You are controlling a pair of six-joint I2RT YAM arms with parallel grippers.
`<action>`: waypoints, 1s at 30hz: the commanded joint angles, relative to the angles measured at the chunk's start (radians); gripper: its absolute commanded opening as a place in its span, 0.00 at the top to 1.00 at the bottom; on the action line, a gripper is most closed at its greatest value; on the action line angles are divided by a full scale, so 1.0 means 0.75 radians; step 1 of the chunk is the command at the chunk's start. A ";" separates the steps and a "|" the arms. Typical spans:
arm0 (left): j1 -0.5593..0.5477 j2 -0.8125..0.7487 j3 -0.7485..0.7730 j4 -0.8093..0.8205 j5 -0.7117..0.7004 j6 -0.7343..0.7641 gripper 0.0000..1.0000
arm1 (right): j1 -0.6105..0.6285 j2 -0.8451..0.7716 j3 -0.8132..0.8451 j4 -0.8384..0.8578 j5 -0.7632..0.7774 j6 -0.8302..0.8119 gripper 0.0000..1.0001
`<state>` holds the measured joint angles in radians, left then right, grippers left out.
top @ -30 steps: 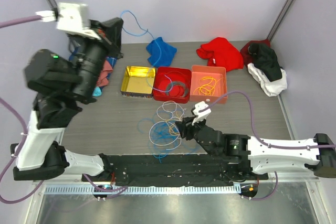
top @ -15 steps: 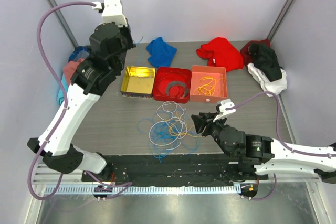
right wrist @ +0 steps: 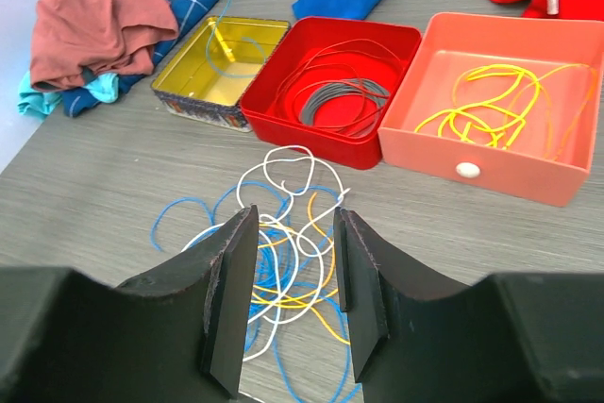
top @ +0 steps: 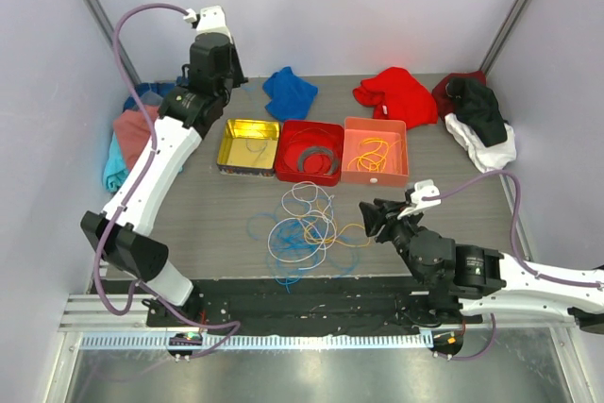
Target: Untangle the cables
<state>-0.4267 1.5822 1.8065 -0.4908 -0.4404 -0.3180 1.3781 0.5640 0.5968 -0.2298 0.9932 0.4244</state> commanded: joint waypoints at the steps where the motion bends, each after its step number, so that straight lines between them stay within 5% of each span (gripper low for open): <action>1: -0.002 -0.029 -0.001 0.086 0.070 -0.053 1.00 | -0.001 -0.020 -0.008 0.008 0.093 -0.026 0.54; 16: 0.082 0.064 -0.422 0.139 0.068 -0.157 1.00 | -0.001 -0.059 -0.053 -0.004 0.107 -0.018 0.54; 27: 0.150 0.267 -0.459 0.137 0.117 -0.208 1.00 | -0.001 -0.061 -0.047 -0.058 0.112 0.013 0.53; 29: 0.150 0.269 -0.461 0.125 0.135 -0.212 0.95 | -0.001 -0.061 -0.045 -0.060 0.120 0.013 0.53; 30: 0.150 0.253 -0.466 0.129 0.153 -0.214 0.76 | -0.001 -0.059 -0.047 -0.062 0.122 0.011 0.53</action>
<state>-0.3199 1.7863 1.4540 -0.4232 -0.3653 -0.4503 1.3781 0.5217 0.5526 -0.2794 1.0386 0.4171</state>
